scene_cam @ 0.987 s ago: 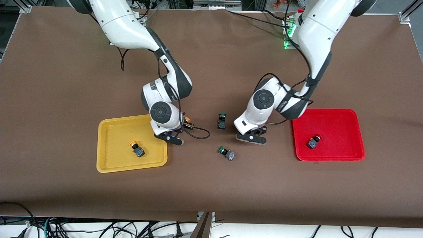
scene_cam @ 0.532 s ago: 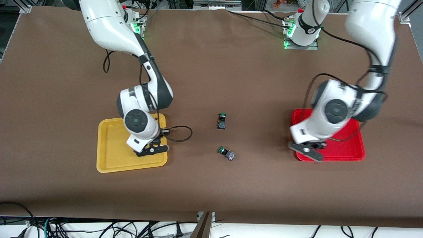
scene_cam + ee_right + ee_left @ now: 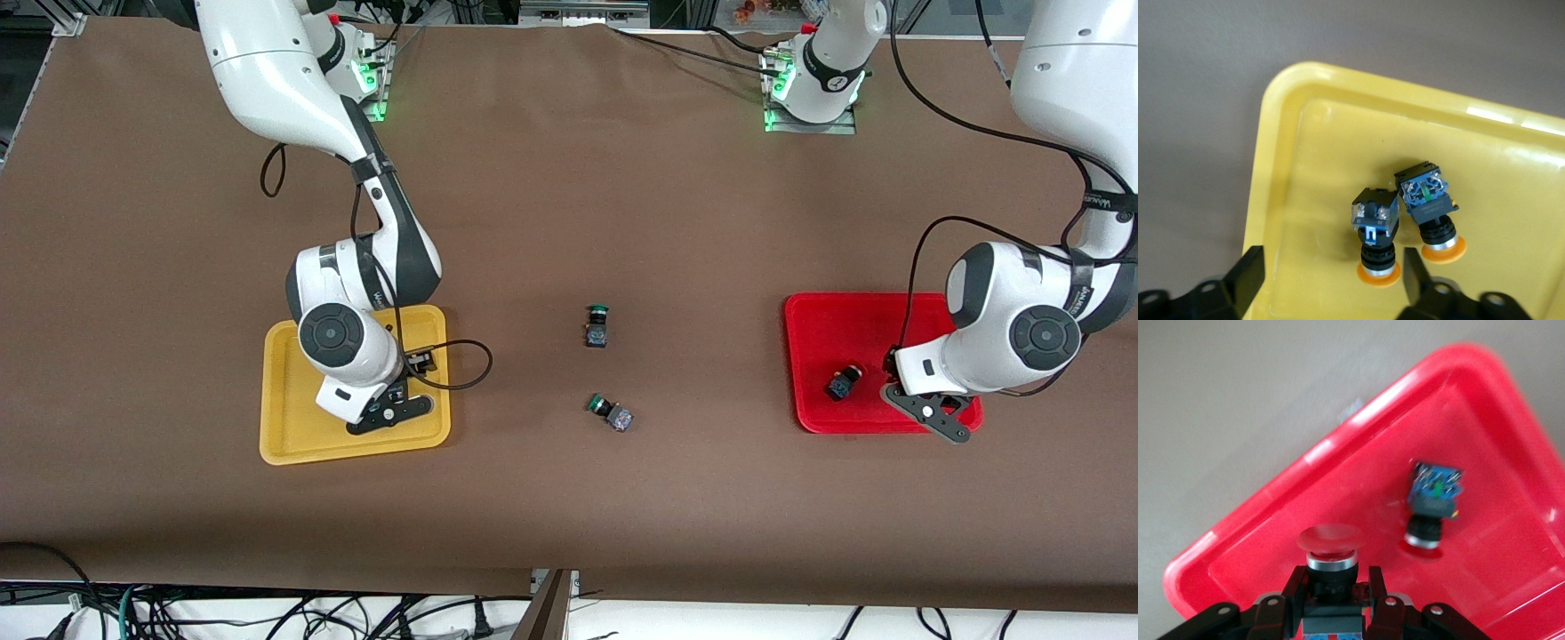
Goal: Place red and yellow buttons in trays
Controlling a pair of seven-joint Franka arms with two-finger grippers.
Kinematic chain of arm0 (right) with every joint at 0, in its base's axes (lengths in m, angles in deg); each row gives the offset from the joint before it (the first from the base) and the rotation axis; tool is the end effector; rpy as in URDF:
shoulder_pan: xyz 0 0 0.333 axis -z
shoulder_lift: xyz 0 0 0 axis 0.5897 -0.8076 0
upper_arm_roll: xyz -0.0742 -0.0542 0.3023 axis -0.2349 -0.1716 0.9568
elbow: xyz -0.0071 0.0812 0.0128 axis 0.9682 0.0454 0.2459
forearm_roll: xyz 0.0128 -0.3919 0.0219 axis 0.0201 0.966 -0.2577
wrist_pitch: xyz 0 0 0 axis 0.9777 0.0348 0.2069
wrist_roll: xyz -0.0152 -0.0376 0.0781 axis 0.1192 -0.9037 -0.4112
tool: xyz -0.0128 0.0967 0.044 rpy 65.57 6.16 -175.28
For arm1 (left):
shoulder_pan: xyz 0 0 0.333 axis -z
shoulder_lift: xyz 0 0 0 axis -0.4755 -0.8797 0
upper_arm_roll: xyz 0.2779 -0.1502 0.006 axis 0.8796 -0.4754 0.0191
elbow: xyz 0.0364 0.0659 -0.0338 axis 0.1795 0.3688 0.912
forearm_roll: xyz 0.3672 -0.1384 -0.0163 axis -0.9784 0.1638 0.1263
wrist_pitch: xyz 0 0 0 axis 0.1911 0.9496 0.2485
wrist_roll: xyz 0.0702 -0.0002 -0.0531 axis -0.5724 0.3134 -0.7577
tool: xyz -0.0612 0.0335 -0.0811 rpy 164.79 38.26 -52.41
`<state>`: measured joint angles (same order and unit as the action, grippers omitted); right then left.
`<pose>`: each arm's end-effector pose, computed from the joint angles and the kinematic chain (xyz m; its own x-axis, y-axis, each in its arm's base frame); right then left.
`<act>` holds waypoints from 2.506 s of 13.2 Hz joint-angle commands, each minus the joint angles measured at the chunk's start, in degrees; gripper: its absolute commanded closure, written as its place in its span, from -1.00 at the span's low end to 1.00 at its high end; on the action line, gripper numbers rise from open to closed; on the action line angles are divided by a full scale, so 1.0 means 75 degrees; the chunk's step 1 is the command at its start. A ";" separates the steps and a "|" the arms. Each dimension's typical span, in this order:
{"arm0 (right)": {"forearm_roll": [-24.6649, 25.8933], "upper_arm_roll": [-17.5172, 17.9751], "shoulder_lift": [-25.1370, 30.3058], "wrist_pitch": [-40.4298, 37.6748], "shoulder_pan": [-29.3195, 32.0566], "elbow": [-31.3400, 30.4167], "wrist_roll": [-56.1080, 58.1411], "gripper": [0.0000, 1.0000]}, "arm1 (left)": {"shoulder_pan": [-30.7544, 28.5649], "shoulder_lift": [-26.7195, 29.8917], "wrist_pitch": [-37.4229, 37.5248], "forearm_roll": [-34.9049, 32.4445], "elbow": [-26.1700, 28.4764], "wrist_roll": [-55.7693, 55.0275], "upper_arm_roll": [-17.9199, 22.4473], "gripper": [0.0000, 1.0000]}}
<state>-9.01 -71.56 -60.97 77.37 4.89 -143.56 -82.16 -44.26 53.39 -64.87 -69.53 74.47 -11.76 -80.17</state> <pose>0.6805 0.2583 0.2644 0.9438 0.3245 -0.0630 0.3284 -0.9422 0.0666 0.6717 0.0478 0.2490 0.8074 -0.5762 -0.1273 -0.5837 -0.8114 -0.0292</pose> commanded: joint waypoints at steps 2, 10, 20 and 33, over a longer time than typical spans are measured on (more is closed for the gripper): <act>-0.0030 0.0066 0.0810 -0.0487 -0.0017 -0.0084 -0.0066 -0.98 | -0.0603 -0.0409 -0.0235 -0.0004 -0.0080 0.0584 -0.0137 0.76; -0.0030 0.0031 0.2683 -0.2676 -0.0041 -0.0189 -0.0677 -0.98 | -0.0510 0.0422 0.1013 0.0125 -0.0510 0.0013 -0.1504 -1.00; 0.0673 0.0435 0.5240 -0.4146 0.0950 -0.1477 -0.0525 -0.99 | -0.0370 0.1475 0.4861 0.0112 -0.2950 -0.4186 -0.3434 -1.00; 0.0908 0.1941 0.5230 -0.3900 0.2678 -0.1409 -0.0513 -0.99 | 0.2993 0.4947 0.3793 0.2117 -0.0019 -0.4256 0.1655 -1.00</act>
<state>-3.04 -57.86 -21.76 47.75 23.94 -154.63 -86.19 -24.71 89.92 -36.96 -52.96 74.96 -43.49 -70.42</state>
